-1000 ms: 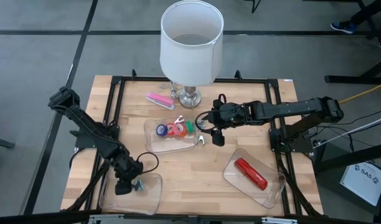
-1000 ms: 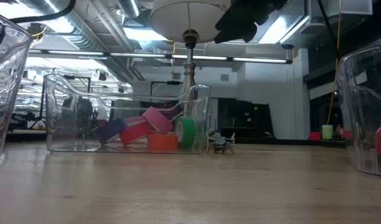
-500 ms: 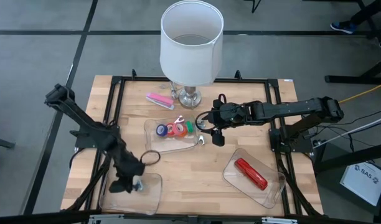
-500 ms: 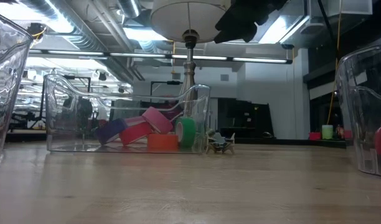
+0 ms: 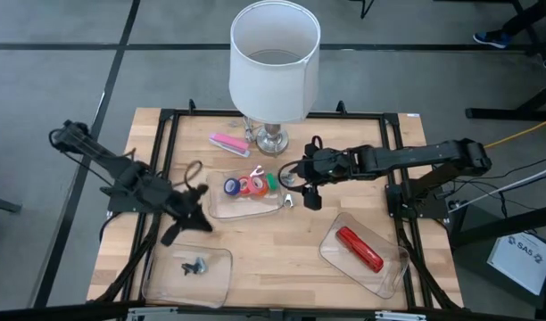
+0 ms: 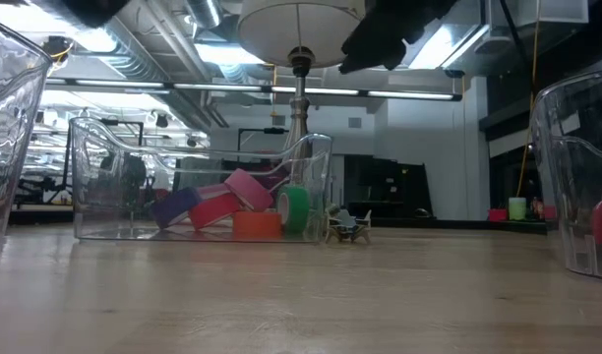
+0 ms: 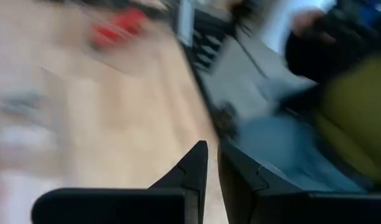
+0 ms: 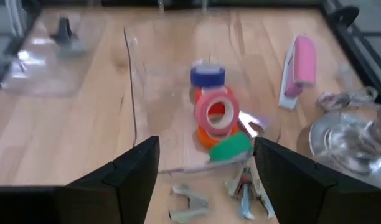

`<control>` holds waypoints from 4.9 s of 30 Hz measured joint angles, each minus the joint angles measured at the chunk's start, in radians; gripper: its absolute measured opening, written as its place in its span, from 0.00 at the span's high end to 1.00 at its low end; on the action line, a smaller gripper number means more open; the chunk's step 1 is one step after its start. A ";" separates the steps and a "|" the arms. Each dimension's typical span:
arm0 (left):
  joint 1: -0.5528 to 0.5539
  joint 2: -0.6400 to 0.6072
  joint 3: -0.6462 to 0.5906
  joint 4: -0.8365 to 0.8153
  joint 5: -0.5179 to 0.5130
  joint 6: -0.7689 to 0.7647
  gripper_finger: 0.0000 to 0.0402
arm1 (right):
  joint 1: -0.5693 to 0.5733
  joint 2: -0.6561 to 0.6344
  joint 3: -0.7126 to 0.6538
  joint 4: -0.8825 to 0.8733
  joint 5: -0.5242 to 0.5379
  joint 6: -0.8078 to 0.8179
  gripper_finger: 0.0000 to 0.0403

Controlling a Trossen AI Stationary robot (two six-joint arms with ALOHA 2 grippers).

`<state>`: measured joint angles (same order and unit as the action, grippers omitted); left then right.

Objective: Pick and place Stapler, Stapler remover, tape
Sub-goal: Put the blue staple remover into the bottom left transparent bin

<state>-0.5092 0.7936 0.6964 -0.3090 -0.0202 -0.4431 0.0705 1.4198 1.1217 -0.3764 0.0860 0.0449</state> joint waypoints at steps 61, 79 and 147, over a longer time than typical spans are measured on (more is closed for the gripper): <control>0.047 0.049 0.000 -0.004 -0.304 0.125 0.92 | -0.103 0.459 0.000 -0.024 0.132 -0.078 0.78; 0.047 0.049 0.000 -0.004 -0.330 0.124 0.92 | -0.103 0.416 0.000 -0.112 0.123 -0.034 0.99; 0.239 0.681 0.000 0.868 -0.489 1.171 0.58 | -0.021 0.093 0.000 0.193 -0.297 -0.023 0.99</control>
<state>-0.2703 1.4742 0.6968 0.5586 -0.5090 0.7278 0.0498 1.5131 1.1217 -0.1831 -0.2112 0.0224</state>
